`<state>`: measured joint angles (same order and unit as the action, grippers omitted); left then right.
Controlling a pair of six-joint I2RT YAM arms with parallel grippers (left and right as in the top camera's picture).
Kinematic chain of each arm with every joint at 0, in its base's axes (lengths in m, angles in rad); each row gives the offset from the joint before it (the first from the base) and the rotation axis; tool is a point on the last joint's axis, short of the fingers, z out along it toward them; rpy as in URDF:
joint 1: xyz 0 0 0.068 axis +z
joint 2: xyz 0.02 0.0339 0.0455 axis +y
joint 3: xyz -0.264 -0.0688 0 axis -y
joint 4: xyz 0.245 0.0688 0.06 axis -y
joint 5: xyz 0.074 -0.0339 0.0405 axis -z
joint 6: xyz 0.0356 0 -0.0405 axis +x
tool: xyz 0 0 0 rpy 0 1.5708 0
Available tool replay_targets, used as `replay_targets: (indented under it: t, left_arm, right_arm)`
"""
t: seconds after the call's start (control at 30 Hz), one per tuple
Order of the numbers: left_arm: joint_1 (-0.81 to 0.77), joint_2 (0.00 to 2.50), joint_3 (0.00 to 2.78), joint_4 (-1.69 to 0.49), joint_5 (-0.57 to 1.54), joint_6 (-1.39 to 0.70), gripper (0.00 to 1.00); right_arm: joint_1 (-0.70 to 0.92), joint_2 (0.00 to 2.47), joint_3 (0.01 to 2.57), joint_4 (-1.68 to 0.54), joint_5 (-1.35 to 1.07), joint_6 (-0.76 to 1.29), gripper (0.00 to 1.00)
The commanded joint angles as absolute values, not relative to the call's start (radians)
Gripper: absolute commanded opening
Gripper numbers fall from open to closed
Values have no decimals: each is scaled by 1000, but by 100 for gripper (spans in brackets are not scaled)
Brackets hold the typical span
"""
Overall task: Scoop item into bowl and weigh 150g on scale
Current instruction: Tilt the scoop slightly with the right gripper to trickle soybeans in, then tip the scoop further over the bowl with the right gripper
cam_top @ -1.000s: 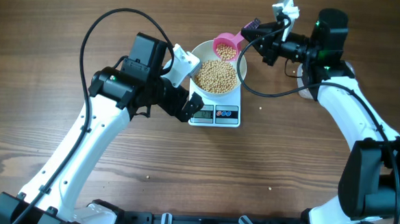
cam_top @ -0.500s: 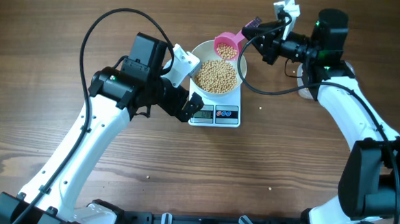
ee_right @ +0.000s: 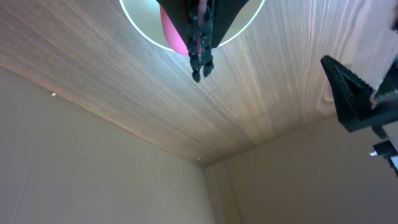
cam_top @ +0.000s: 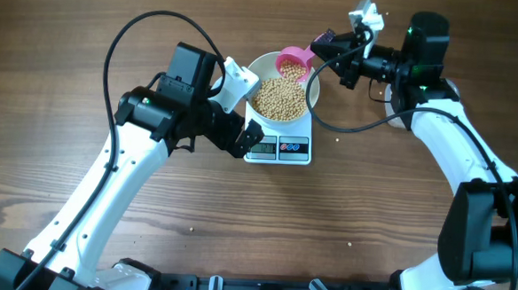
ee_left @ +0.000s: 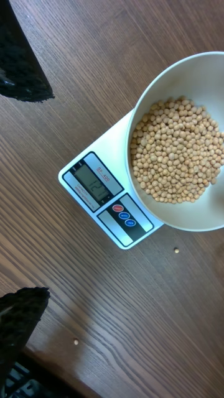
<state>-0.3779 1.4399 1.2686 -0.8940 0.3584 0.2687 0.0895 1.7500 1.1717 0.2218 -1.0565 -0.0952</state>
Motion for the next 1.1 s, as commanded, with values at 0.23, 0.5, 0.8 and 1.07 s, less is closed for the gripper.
replay_targets:
  t: [0.23, 0.5, 0.8, 1.07]
  left_arm:
    - [-379, 1436, 1279, -892, 374, 284, 100]
    - [-379, 1436, 1279, -892, 374, 284, 100]
    - [-379, 1436, 1279, -892, 374, 284, 100]
    - [-379, 1436, 1279, -892, 374, 284, 100]
  right_arm:
    - [148, 1728, 1182, 216, -1076, -263, 4]
    - [149, 1728, 1182, 217, -1044, -252, 4]
    - [149, 1728, 1182, 220, -1009, -205, 4]
    - [149, 1728, 1182, 219, -1010, -199, 4]
